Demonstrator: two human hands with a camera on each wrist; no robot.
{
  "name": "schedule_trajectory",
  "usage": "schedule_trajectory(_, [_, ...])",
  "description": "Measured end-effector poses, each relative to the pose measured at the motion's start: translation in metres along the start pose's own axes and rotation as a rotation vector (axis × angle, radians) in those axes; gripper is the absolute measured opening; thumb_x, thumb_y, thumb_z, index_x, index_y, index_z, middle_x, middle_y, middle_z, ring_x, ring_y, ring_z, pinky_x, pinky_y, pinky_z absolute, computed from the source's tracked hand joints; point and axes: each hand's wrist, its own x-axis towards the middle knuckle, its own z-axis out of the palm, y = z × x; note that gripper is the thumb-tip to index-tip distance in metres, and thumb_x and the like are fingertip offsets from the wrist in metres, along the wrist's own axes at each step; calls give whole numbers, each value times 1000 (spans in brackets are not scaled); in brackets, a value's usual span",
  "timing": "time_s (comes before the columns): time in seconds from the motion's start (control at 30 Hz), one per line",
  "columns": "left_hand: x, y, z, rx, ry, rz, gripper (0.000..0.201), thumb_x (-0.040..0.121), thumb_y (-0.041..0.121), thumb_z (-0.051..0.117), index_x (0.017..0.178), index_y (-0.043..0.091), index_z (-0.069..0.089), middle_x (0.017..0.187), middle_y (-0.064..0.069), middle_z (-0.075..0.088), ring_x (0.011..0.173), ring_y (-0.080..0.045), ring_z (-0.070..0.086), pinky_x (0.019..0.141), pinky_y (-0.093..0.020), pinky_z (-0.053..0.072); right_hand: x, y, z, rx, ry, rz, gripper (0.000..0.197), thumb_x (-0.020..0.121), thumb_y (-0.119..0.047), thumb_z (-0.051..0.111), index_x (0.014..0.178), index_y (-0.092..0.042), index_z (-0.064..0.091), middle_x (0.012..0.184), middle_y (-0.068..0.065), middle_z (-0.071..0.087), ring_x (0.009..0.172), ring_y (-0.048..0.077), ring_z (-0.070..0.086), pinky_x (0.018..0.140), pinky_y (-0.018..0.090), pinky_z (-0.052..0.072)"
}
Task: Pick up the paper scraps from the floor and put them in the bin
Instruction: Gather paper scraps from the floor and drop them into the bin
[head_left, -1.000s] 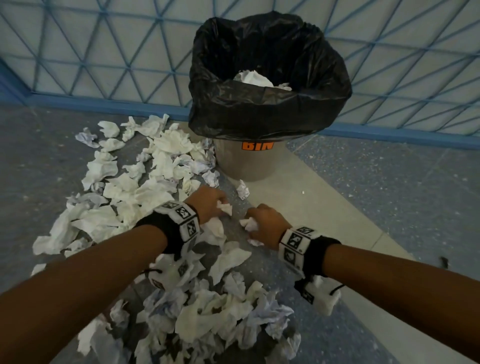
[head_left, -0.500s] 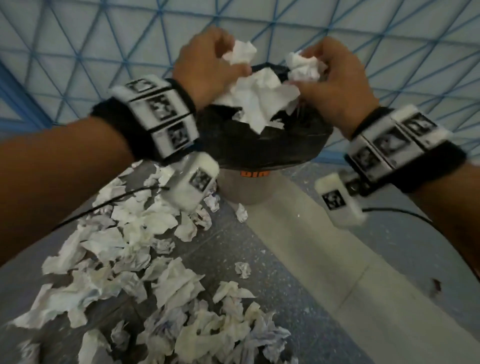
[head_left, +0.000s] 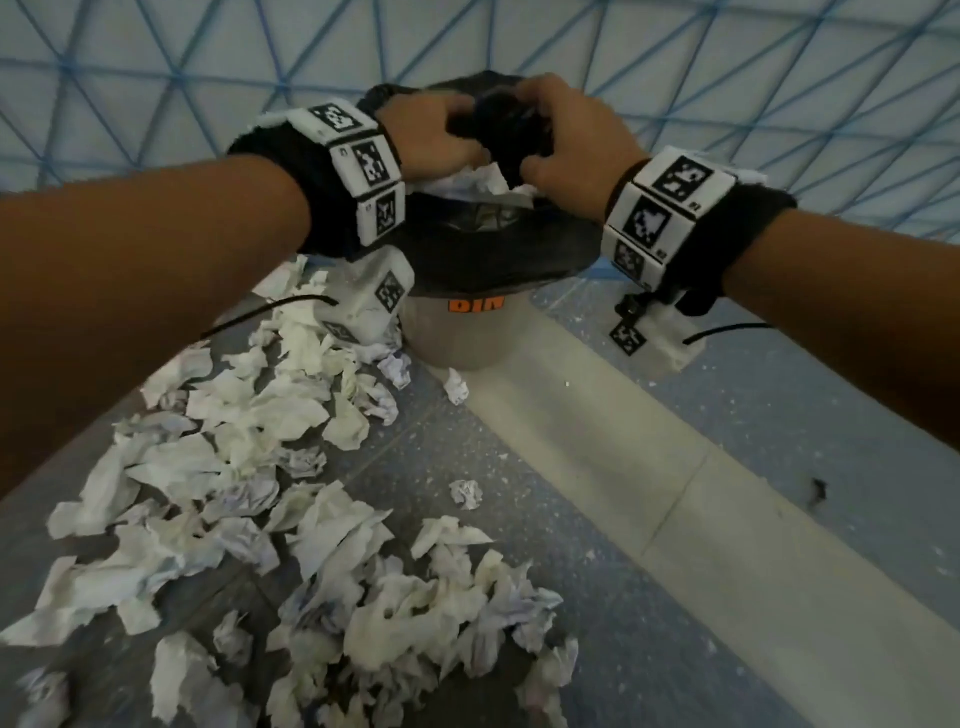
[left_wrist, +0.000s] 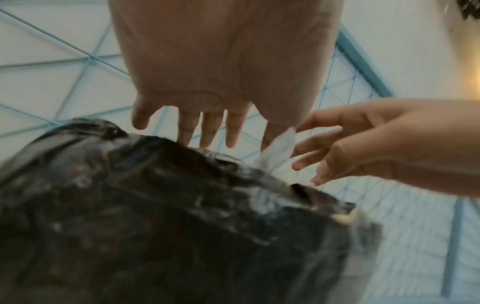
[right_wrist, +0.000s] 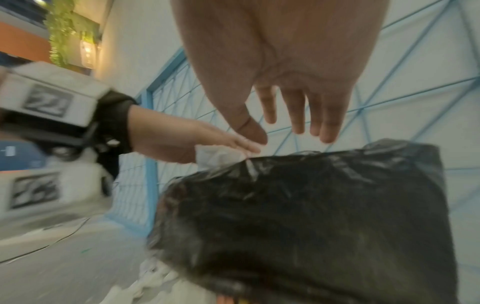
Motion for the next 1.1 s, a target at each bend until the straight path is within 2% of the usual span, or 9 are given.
schedule_trajectory(0.1, [-36, -2, -6, -170, 248, 171, 46, 86, 20, 51, 131, 15, 46, 133, -8, 53, 117, -14, 50, 94, -13, 36, -47, -2, 4, -53, 157, -203, 44, 73, -12, 49, 116, -4, 52, 117, 20, 53, 110, 34, 45, 81, 24, 29])
schedule_trajectory(0.17, [-79, -8, 3, -201, 274, 375, 39, 81, 13, 50, 120, 9, 53, 126, -11, 53, 112, -12, 47, 95, -12, 33, -91, 1, 12, -94, 114, -307, 36, 70, -14, 49, 104, -3, 56, 107, 19, 54, 100, 32, 45, 81, 31, 31])
schedule_trajectory(0.3, [-169, -33, 58, -30, -124, 596, 29, 81, 21, 50, 110, 19, 56, 123, -5, 53, 117, -16, 43, 100, -23, 32, -186, 19, 56, -137, -300, -344, 32, 78, -25, 59, 106, -10, 57, 107, 14, 57, 96, 25, 45, 80, 37, 45])
schedule_trajectory(0.43, [-216, -55, 129, 140, -613, 415, 50, 82, 41, 59, 128, 26, 45, 145, -2, 35, 135, -20, 30, 111, -38, 31, -247, 29, 108, -242, -858, -255, 72, 76, -52, 64, 134, -19, 38, 139, 12, 37, 122, 31, 36, 99, 46, 42])
schedule_trajectory(0.63, [-244, -51, 178, 415, -987, 301, 102, 69, 55, 69, 147, 27, 10, 158, -8, -1, 145, -33, -2, 118, -50, 11, -282, 23, 150, -349, -1142, -255, 108, 63, -52, 76, 144, -37, 6, 157, 11, -7, 141, 42, 7, 107, 58, 31])
schedule_trajectory(0.73, [-249, -53, 189, 493, -969, 319, 94, 72, 46, 69, 145, 26, 13, 155, -11, 8, 141, -38, 12, 115, -50, 25, -288, 21, 157, -384, -1172, -248, 107, 66, -38, 79, 145, -37, 6, 156, 14, -9, 140, 41, 7, 106, 57, 34])
schedule_trajectory(0.83, [-249, -59, 195, 427, -885, 327, 64, 81, 25, 62, 136, 22, 31, 144, -10, 30, 129, -34, 31, 103, -44, 40, -293, 23, 165, -315, -1044, -251, 79, 81, -27, 65, 144, -29, 18, 154, 16, 6, 135, 39, 20, 103, 49, 40])
schedule_trajectory(0.97, [-244, -61, 191, 238, -834, 226, 45, 85, 19, 56, 128, 17, 44, 133, -10, 45, 124, -31, 43, 100, -38, 37, -280, 24, 160, -103, -956, -41, 55, 84, -24, 62, 133, -19, 38, 139, 14, 32, 124, 32, 37, 101, 40, 38])
schedule_trajectory(1.1, [-226, -56, 159, -90, -647, 45, 45, 82, 21, 63, 124, 11, 50, 126, -11, 56, 116, -27, 52, 92, -29, 40, -243, 21, 124, 85, -757, 76, 55, 78, -26, 70, 127, -15, 46, 125, 14, 43, 114, 28, 47, 97, 34, 40])
